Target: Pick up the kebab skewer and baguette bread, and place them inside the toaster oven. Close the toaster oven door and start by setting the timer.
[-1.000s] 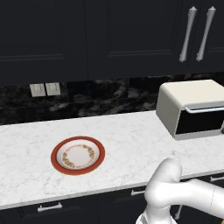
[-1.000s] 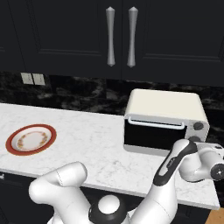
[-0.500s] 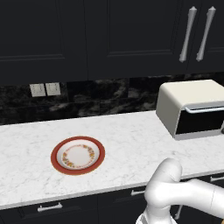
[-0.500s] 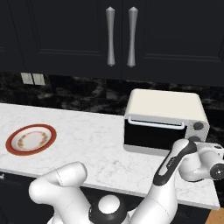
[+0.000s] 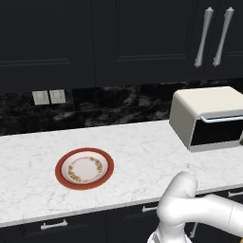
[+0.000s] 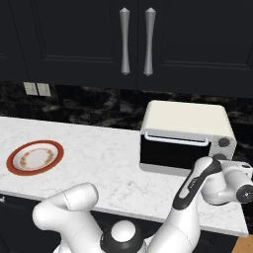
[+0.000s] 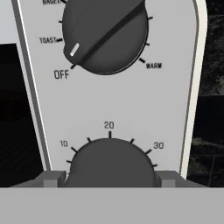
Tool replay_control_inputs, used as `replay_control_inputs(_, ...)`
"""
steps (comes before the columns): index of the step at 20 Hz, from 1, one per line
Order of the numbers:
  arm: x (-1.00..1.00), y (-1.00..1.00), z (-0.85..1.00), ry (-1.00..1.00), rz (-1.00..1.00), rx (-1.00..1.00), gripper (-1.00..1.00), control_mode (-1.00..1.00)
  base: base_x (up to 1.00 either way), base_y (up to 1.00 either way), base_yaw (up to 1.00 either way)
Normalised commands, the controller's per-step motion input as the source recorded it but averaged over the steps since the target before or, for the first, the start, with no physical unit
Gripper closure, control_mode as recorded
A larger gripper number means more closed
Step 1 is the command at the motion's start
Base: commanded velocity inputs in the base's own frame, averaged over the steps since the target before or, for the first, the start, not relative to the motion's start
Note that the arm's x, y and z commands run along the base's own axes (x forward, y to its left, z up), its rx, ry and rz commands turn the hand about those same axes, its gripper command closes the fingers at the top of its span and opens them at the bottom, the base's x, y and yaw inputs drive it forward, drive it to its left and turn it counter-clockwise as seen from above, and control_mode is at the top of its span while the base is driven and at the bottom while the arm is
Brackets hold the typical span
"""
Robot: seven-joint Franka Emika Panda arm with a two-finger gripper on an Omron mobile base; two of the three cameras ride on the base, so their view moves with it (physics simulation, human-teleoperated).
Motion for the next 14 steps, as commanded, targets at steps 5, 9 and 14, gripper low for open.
replay_control_inputs(5, -0.01, -0.04, -0.04, 0.00, -0.04, 0.07, 1.00, -1.00, 0.00, 0.00, 0.00)
replay_control_inputs(9, 0.00, -0.07, -0.22, 0.00, -0.07, 0.14, 1.00, -1.00, 0.00, 0.00, 0.00)
replay_control_inputs(14, 0.00, 0.00, -0.23, 0.00, -0.14, 0.10, 1.00, -1.00, 0.00, 0.00, 0.00)
